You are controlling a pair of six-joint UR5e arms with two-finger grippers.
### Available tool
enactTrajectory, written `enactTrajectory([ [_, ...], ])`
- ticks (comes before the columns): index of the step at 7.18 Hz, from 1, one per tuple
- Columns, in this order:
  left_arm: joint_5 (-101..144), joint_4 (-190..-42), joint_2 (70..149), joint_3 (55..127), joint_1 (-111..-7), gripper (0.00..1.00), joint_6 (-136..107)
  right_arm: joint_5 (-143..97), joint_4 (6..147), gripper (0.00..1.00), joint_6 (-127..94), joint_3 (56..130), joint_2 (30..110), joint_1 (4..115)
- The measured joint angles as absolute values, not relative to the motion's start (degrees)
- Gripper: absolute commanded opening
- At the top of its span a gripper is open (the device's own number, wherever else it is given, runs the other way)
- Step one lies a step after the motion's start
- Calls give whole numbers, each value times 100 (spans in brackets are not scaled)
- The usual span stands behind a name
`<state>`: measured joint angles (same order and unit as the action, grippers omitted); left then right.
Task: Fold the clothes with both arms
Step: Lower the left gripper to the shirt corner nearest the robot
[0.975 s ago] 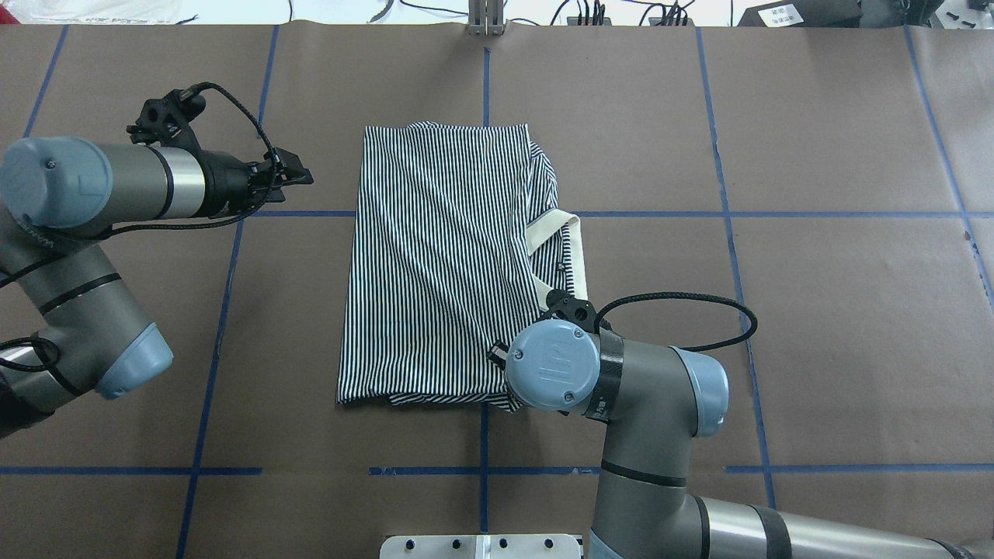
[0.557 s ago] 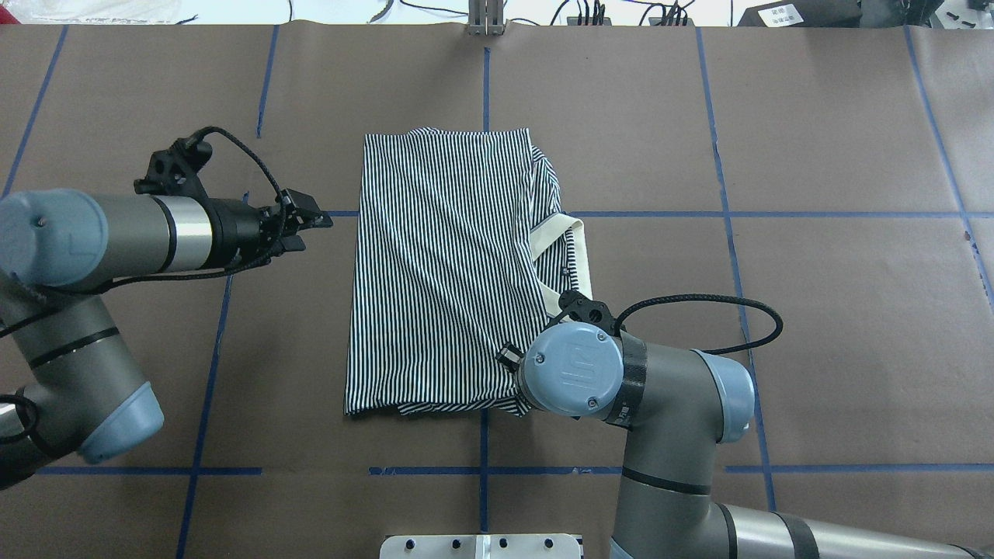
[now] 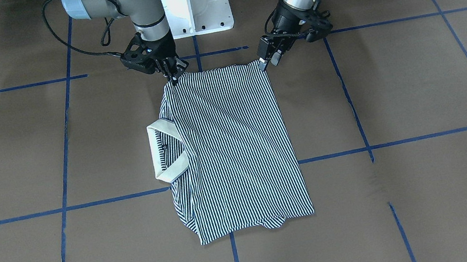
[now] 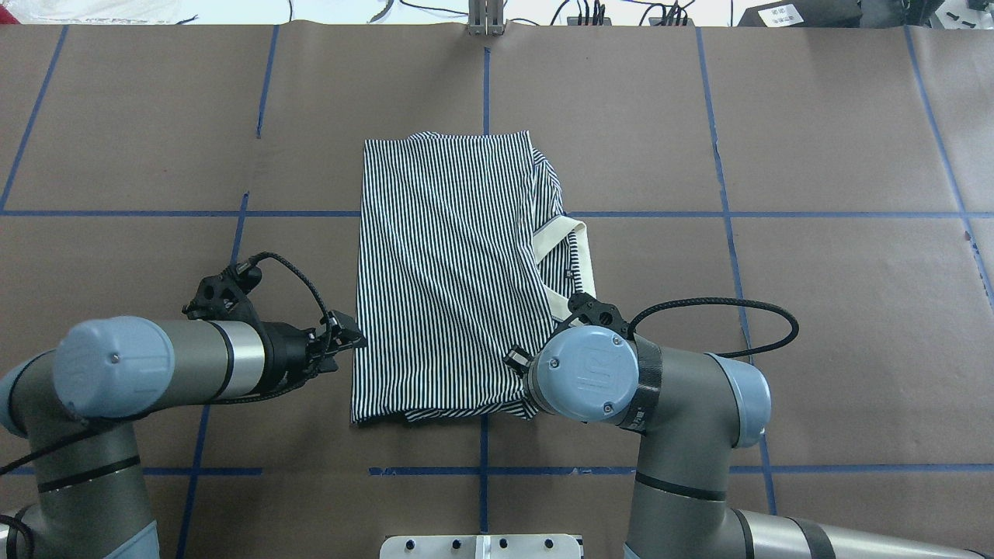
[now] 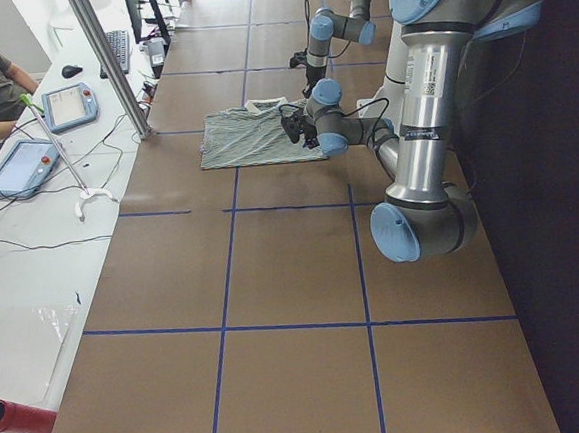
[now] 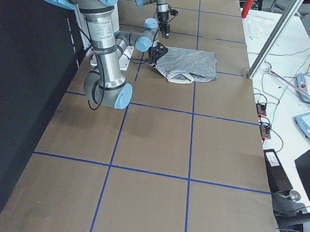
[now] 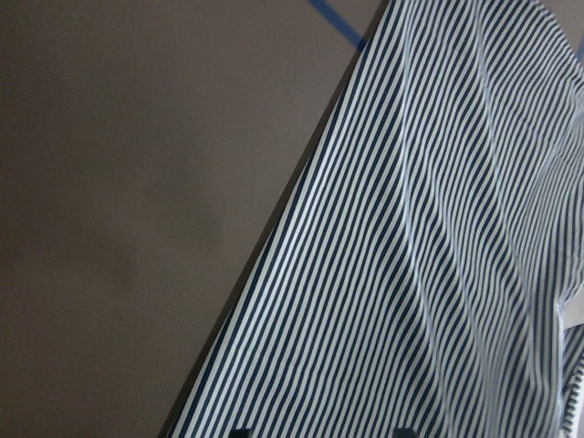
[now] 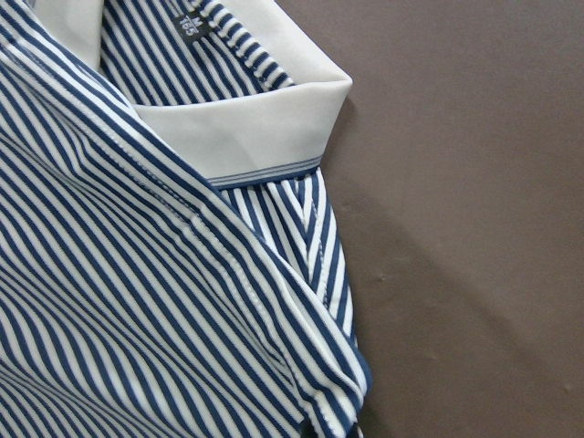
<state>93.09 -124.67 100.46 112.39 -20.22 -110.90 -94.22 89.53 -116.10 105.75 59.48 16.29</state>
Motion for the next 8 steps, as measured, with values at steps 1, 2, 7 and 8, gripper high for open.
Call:
enactTrajectory([
  [1, 9090, -12402, 10035, 11204, -1784, 60, -11115, -9422, 8954, 0, -11610, 10582, 5954, 1628],
  [2, 8994, -12278, 10041, 11172, -1602, 60, -11137, -9422, 8954, 0, -11610, 10585, 5957, 1626],
  [7, 8939, -11948, 10081, 11077, -1281, 52, -11162, -9431, 8955, 0, -11602, 10593, 5959, 1626],
  [8, 8938, -11945, 10084, 11066, -1278, 50, -11162, -9431, 8956, 0, -11602, 10606, 5962, 1627],
])
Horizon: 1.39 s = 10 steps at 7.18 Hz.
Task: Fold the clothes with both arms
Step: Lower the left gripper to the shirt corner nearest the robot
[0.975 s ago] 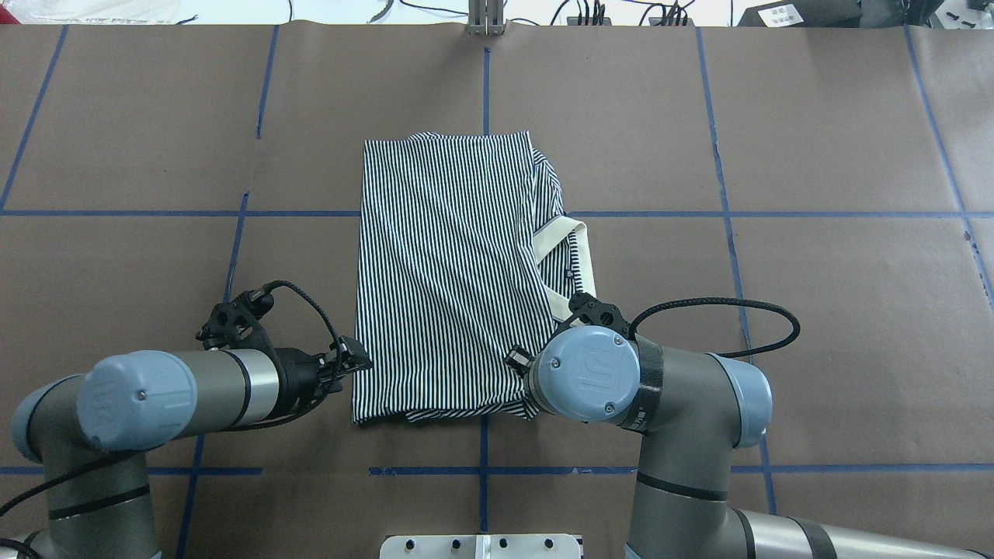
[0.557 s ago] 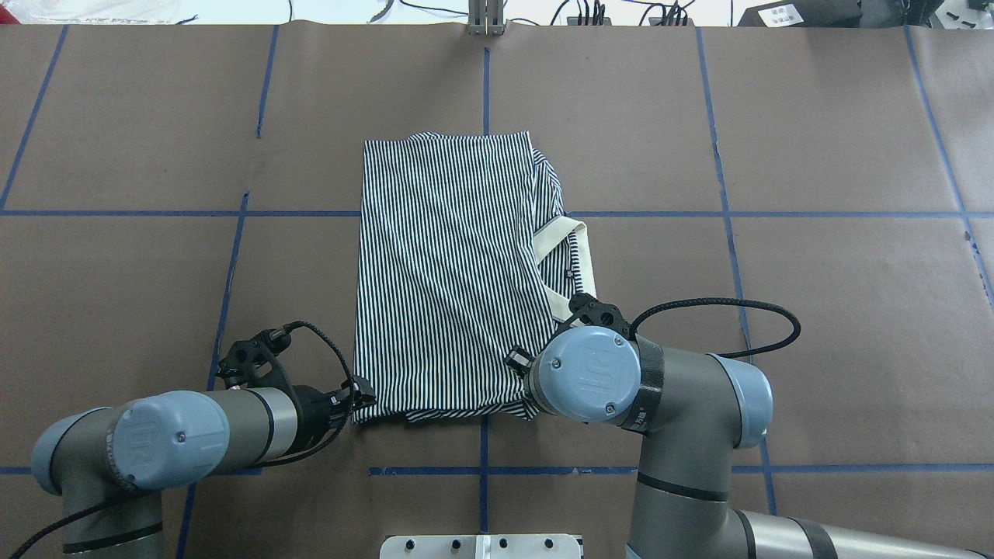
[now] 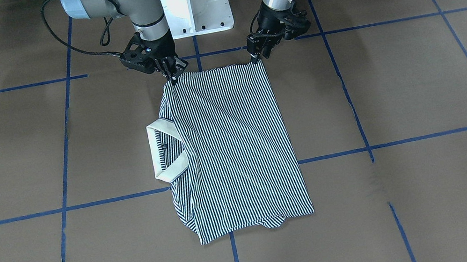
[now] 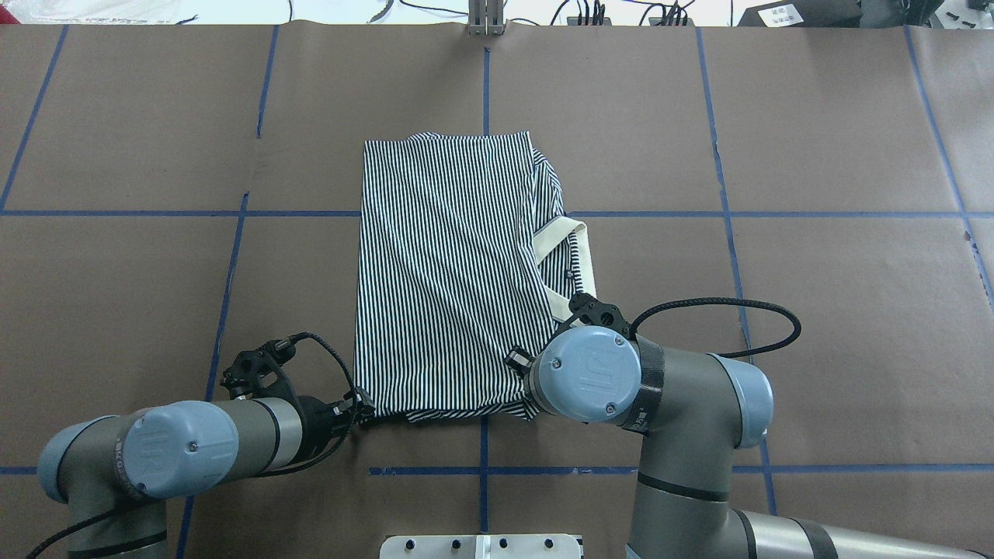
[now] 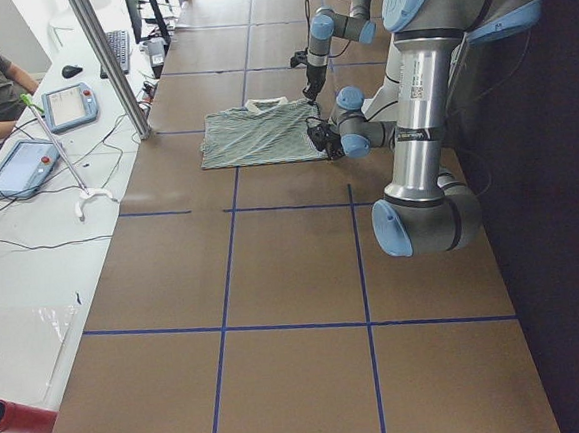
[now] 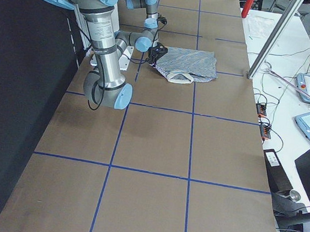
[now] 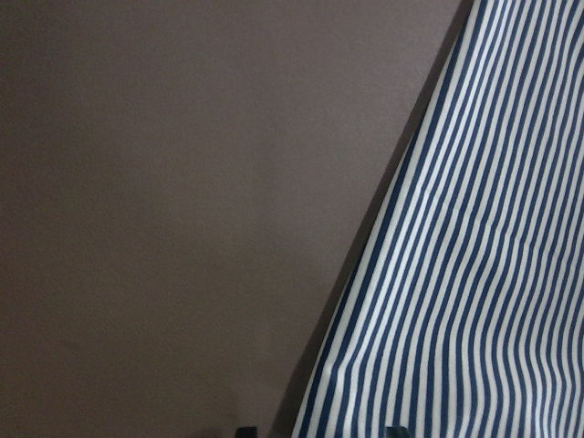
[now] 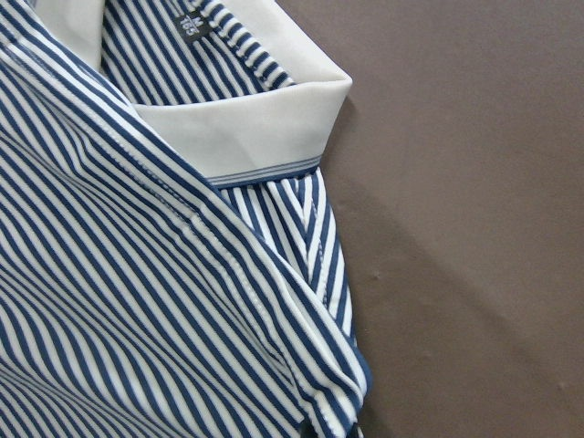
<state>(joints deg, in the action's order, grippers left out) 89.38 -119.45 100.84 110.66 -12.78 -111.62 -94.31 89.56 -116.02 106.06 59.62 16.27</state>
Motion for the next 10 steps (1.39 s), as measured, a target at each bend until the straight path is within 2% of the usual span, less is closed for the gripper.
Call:
enactTrajectory([
  [4, 8938, -11944, 10095, 11004, -1271, 48, -11162, -9431, 8956, 0, -11601, 10640, 5967, 1635],
  [5, 8939, -11944, 10110, 10972, -1269, 31, -11160, -9433, 8956, 0, -11601, 10642, 5968, 1635],
  [6, 8938, -11944, 10133, 10938, -1267, 0, -11159, -9437, 8956, 0, -11602, 10643, 5968, 1635],
  [10, 8939, -11942, 10171, 11005, -1308, 0, -11156, -9439, 8956, 0, -11601, 10644, 5982, 1643],
])
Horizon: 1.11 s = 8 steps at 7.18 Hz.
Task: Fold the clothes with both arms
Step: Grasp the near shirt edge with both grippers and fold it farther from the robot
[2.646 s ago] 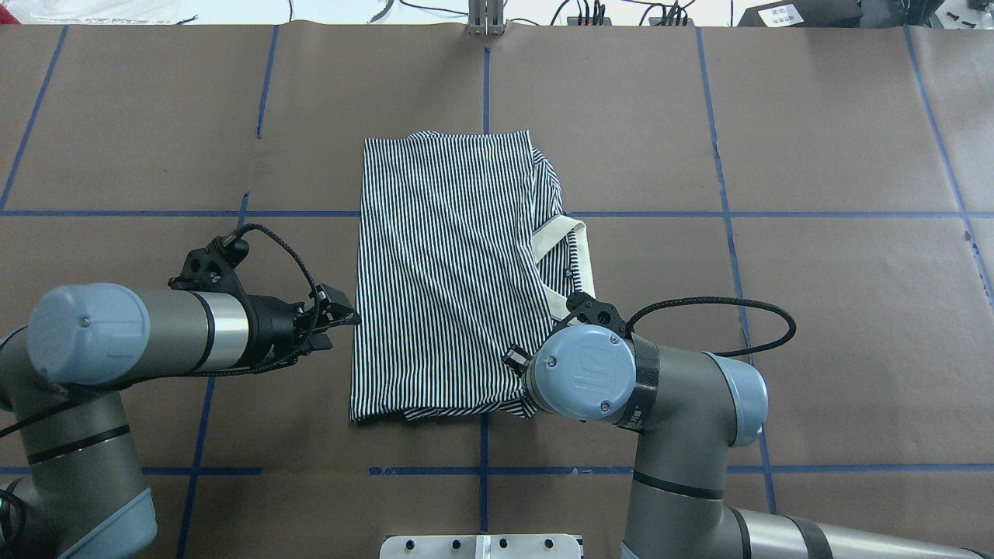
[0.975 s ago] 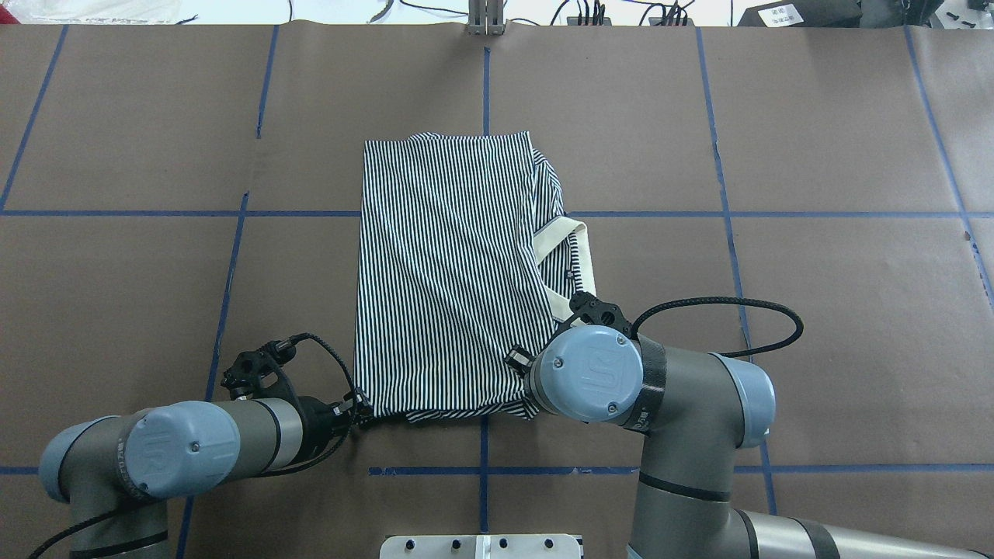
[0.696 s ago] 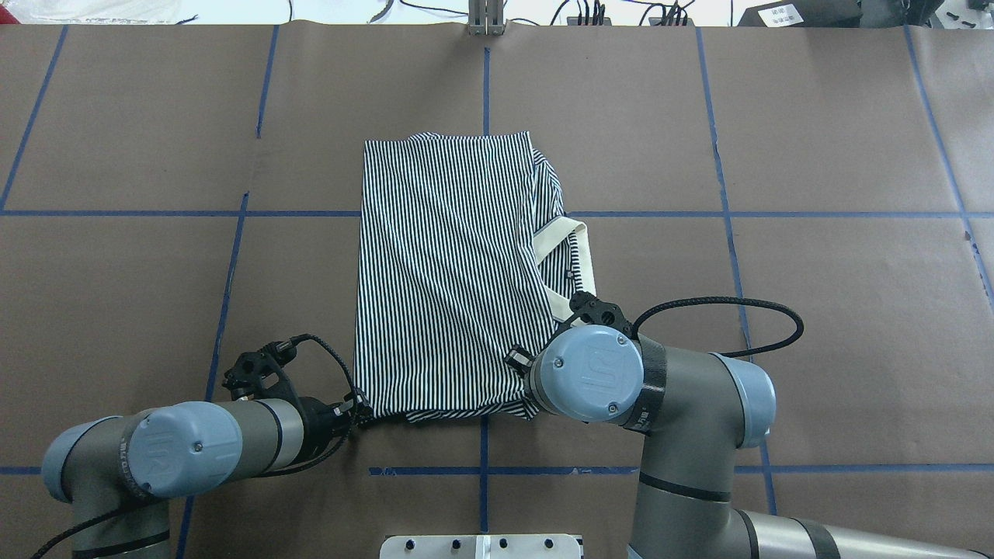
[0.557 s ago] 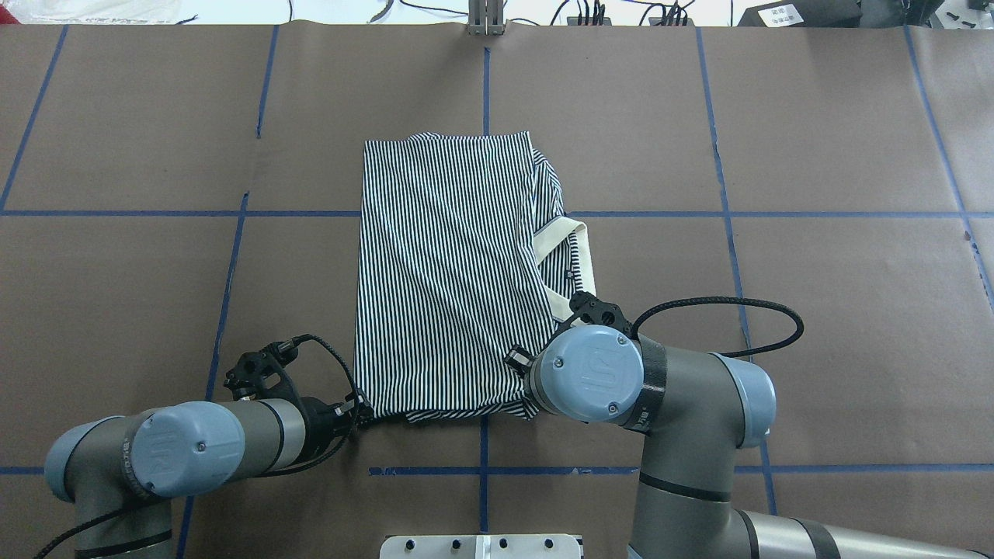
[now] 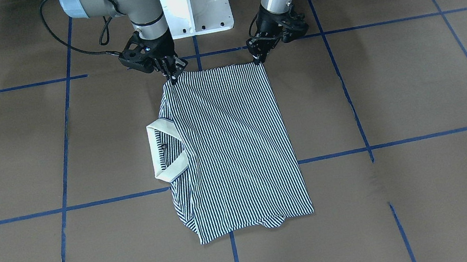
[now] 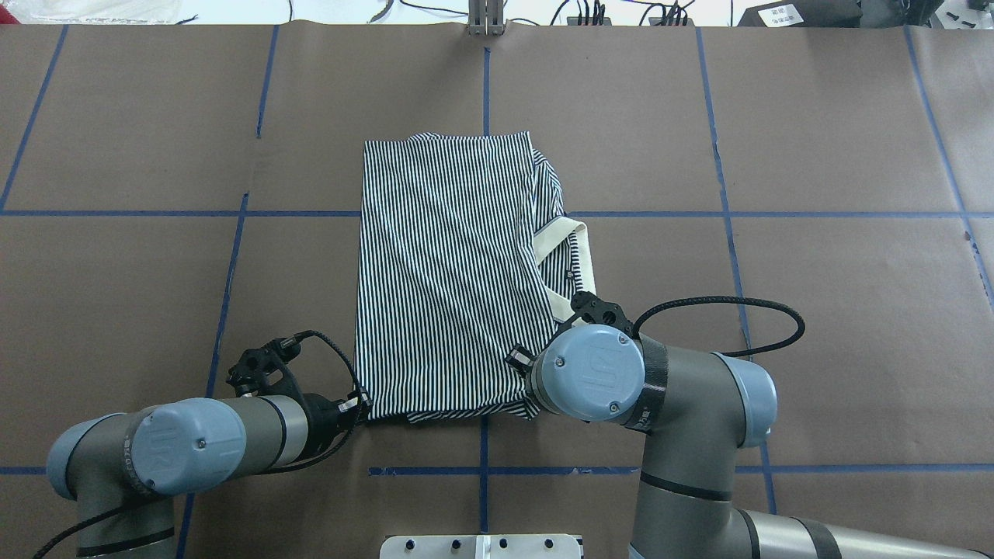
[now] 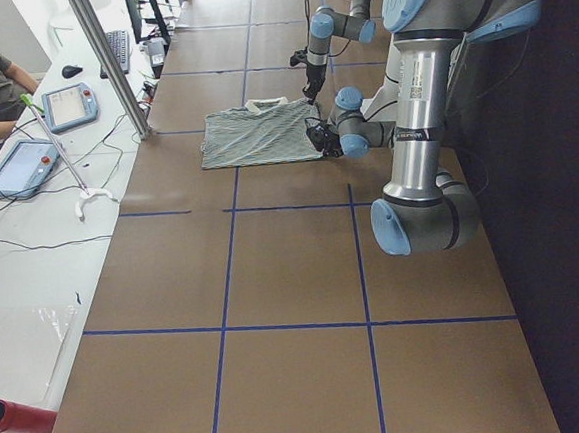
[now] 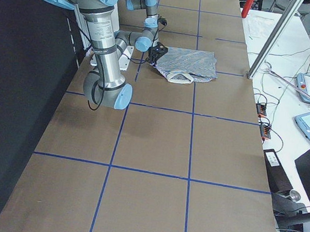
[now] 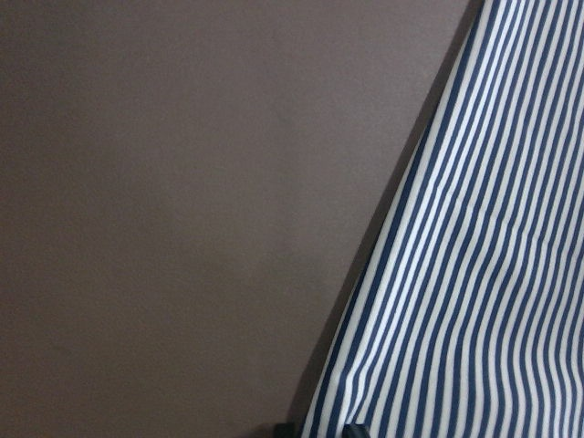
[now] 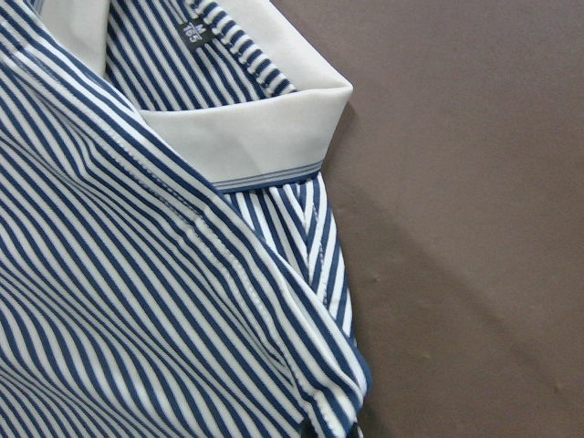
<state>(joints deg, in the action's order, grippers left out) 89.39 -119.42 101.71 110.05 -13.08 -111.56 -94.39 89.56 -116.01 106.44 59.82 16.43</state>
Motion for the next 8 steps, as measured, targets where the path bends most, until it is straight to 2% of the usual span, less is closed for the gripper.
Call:
enactTrajectory([
  [2, 8939, -11873, 10138, 11302, -1327, 0, -11206, -9438, 8958, 0, -11605, 10767, 6091, 1637],
  [5, 8939, -11358, 10131, 12081, -1144, 0, -11750, -9396, 9127, 0, -11889, 11998, 6968, 1294],
  [8, 8948, -10693, 10212, 12871, -940, 0, -12094, -9398, 10001, 0, -12259, 12841, 7028, 1261],
])
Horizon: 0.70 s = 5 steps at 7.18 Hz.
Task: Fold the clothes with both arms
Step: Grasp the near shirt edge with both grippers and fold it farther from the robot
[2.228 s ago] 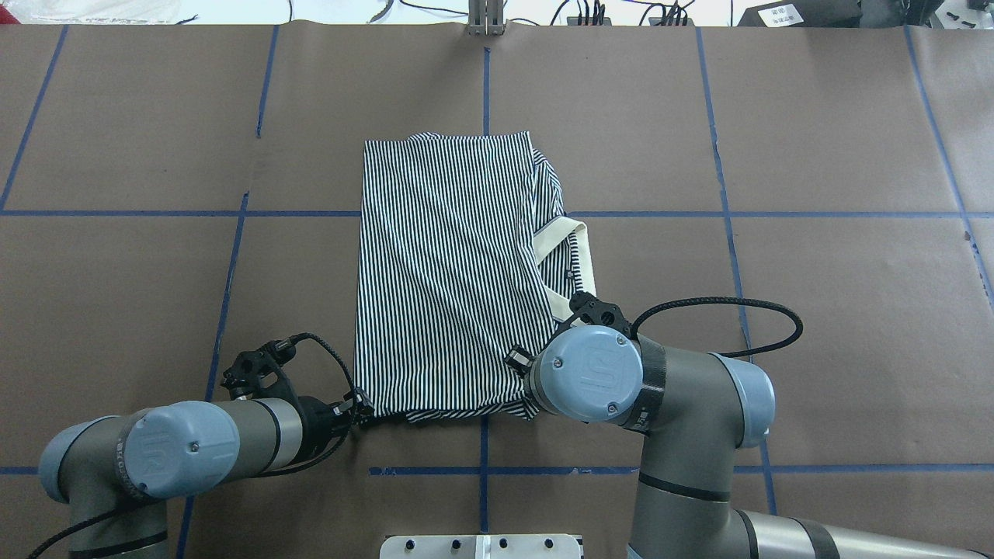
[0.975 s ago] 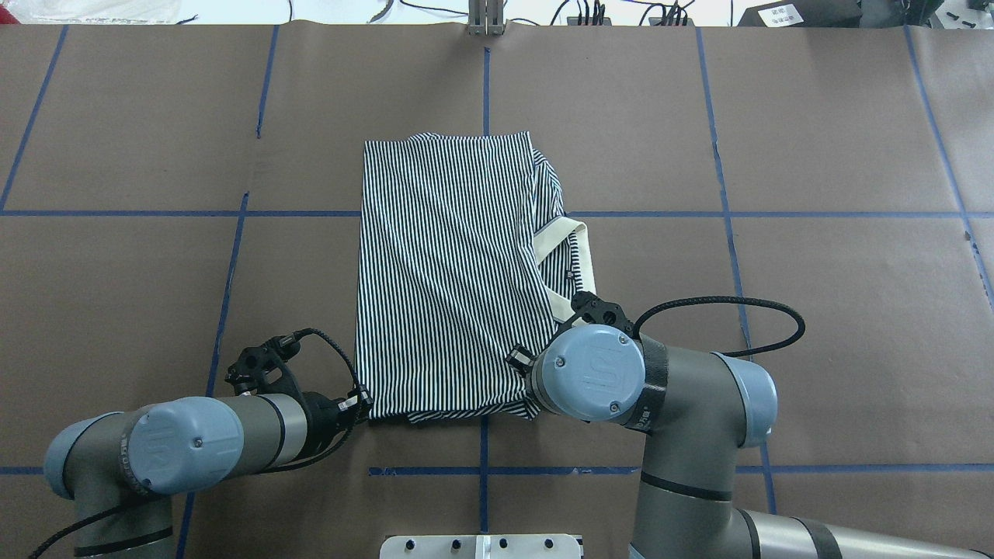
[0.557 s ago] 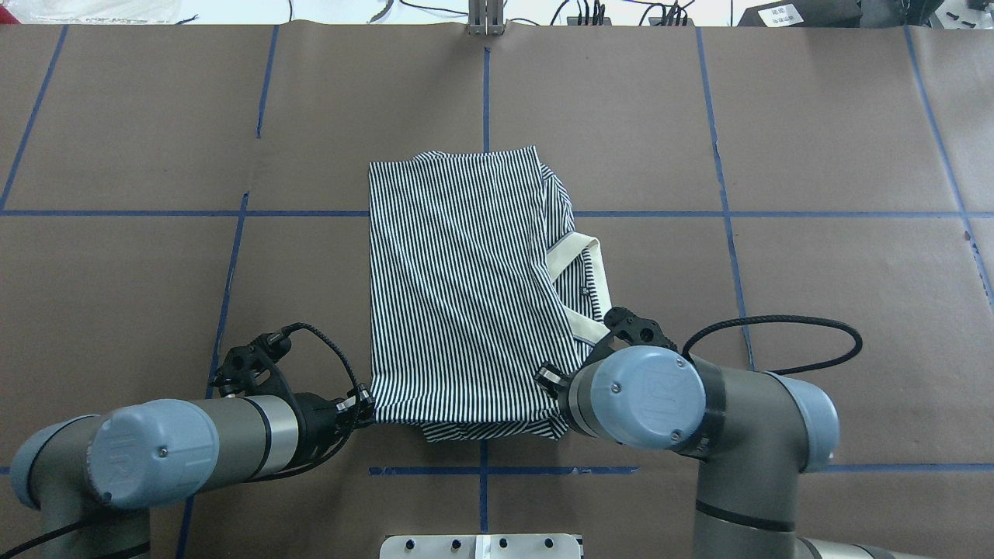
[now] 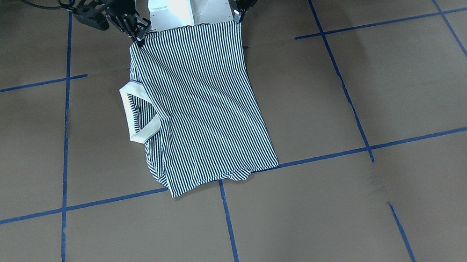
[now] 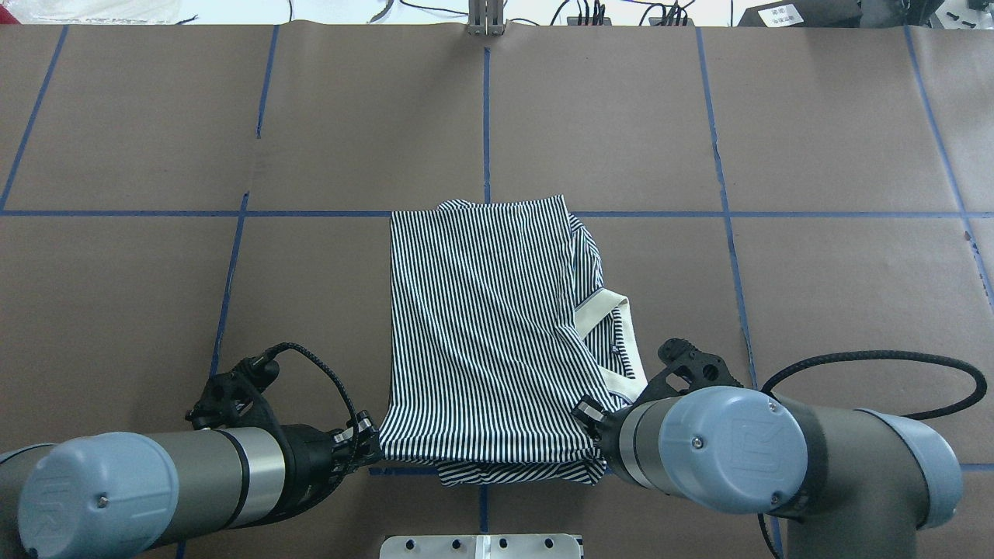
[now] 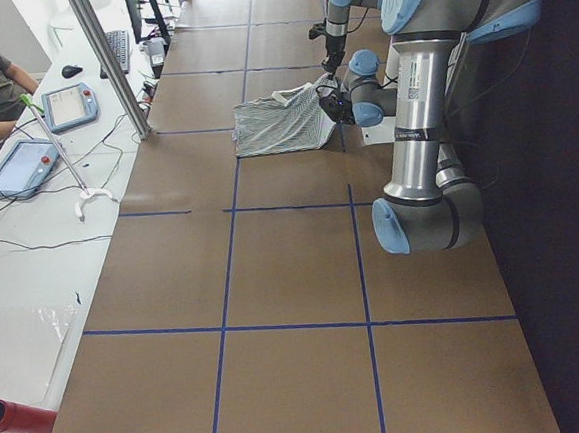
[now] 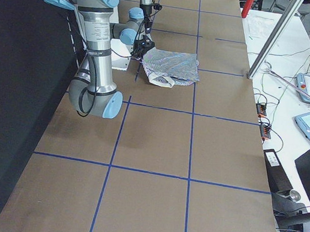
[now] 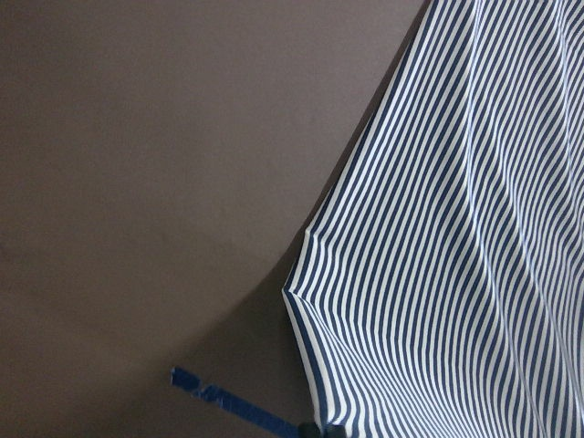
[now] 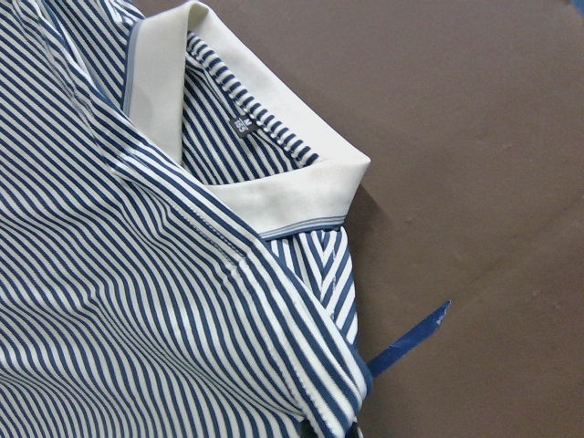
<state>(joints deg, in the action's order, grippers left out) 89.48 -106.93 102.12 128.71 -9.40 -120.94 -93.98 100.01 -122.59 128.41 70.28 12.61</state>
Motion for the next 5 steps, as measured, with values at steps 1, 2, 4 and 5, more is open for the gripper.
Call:
enactTrajectory([
  [1, 8951, -10607, 10347, 12924, -1087, 0, -12038, -9437, 10052, 0, -12156, 12746, 6850, 1602],
  [2, 8953, -10571, 10568, 12842, -1377, 0, -11879, -9566, 10058, 0, -11958, 12474, 6574, 2008],
  [4, 8952, -10570, 11022, 12298, -1958, 0, -11335, -9974, 9999, 0, -11571, 11632, 5961, 2753],
  [5, 8956, -10591, 11154, 12032, -2171, 0, -11066, -10052, 9899, 0, -11445, 11176, 5685, 2990],
])
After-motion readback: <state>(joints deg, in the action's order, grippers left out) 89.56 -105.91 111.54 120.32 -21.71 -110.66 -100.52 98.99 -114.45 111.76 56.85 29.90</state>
